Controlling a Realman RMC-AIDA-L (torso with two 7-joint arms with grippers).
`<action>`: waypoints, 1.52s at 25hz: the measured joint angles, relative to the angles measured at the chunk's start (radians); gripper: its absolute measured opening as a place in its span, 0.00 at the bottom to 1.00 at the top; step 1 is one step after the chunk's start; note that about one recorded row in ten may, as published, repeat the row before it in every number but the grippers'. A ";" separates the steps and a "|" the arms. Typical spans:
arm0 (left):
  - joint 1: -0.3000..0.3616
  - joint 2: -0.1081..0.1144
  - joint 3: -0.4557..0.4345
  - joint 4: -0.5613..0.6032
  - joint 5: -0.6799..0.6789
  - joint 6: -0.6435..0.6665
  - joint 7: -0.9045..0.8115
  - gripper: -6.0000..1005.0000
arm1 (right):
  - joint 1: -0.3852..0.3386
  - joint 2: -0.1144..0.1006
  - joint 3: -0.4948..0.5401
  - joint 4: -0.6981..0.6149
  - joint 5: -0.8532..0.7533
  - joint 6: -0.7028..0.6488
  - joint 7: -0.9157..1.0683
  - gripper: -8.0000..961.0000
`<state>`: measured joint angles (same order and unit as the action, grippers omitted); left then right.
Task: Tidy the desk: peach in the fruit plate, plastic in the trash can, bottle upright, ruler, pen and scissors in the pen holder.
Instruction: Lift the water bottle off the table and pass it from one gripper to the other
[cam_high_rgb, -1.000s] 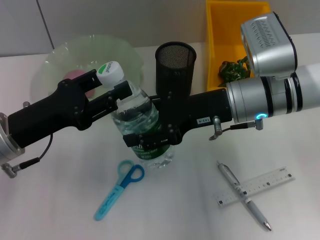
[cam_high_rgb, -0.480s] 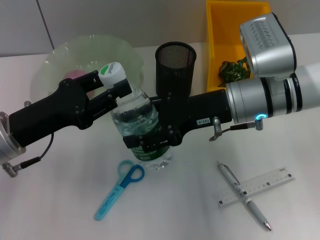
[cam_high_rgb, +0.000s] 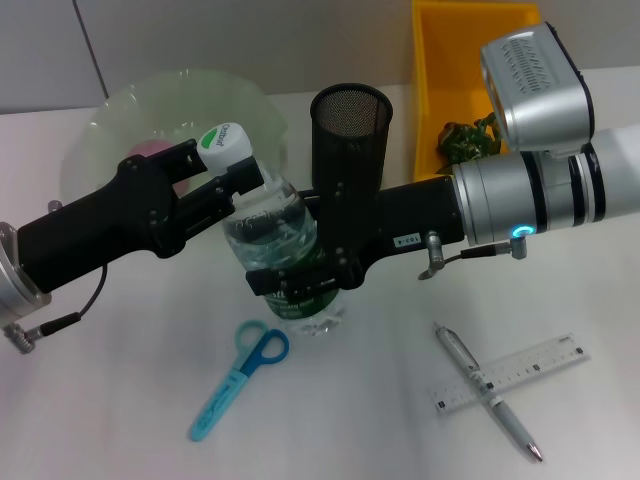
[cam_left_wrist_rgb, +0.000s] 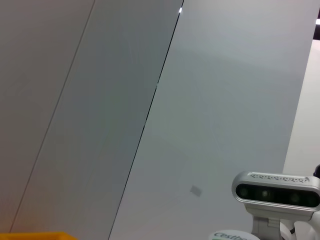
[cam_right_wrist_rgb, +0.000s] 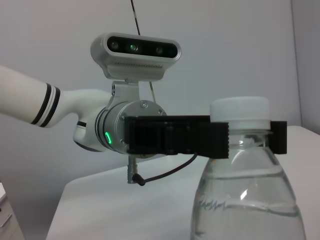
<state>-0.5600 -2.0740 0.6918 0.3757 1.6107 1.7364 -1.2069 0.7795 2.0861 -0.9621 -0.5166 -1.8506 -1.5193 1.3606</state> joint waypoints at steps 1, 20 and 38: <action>0.000 0.000 0.000 0.000 0.000 0.000 0.000 0.45 | 0.000 0.000 0.000 0.000 0.003 0.000 0.000 0.80; 0.002 0.000 0.000 0.000 0.003 0.003 -0.011 0.45 | -0.007 0.000 -0.016 -0.024 0.009 0.009 -0.003 0.81; 0.010 0.002 0.001 0.000 0.003 0.005 -0.013 0.44 | -0.013 0.000 -0.066 -0.090 0.003 0.009 0.003 0.82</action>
<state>-0.5502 -2.0721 0.6931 0.3759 1.6135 1.7411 -1.2195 0.7669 2.0861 -1.0278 -0.6063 -1.8481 -1.5106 1.3637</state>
